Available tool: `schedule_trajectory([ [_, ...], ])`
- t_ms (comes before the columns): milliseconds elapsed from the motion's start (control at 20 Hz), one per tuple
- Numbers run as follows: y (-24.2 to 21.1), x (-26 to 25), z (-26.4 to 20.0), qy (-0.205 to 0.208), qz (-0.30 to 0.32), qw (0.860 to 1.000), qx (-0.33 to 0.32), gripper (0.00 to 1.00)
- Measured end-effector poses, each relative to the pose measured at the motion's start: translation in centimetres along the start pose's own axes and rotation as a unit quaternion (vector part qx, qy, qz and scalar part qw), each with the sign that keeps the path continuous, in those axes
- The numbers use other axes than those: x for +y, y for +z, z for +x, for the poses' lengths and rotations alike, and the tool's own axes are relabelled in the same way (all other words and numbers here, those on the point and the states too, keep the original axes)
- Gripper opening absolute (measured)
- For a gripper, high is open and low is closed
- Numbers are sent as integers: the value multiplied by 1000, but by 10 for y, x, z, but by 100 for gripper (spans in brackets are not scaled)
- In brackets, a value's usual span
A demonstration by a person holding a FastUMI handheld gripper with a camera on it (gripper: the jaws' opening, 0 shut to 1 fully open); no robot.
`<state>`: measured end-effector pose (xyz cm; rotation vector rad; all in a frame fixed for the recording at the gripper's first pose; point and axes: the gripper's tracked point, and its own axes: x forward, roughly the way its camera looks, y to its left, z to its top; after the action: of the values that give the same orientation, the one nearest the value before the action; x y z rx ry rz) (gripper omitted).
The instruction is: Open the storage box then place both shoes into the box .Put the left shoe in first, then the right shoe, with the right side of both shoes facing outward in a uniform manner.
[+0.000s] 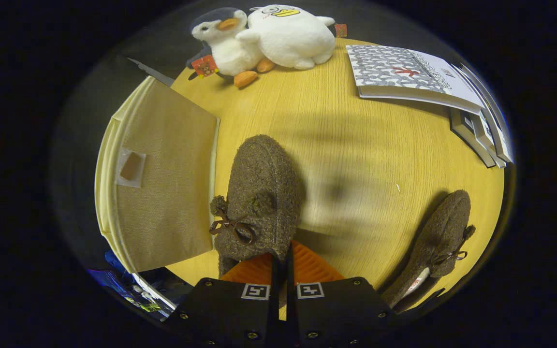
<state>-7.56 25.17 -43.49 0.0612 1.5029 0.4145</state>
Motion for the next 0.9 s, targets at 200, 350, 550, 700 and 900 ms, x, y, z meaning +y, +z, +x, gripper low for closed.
schedule_trajectory([
  [200, 12, 18, -55, 26, 5, 999, -36, 6],
  [350, 30, 34, -101, 34, -3, 996, -77, 6],
  [550, 53, 65, -145, 65, -21, 992, -106, 6],
  [700, 68, 99, -162, 88, -45, 988, -115, 6],
  [900, 87, 151, -162, 100, -99, 983, -114, 6],
])
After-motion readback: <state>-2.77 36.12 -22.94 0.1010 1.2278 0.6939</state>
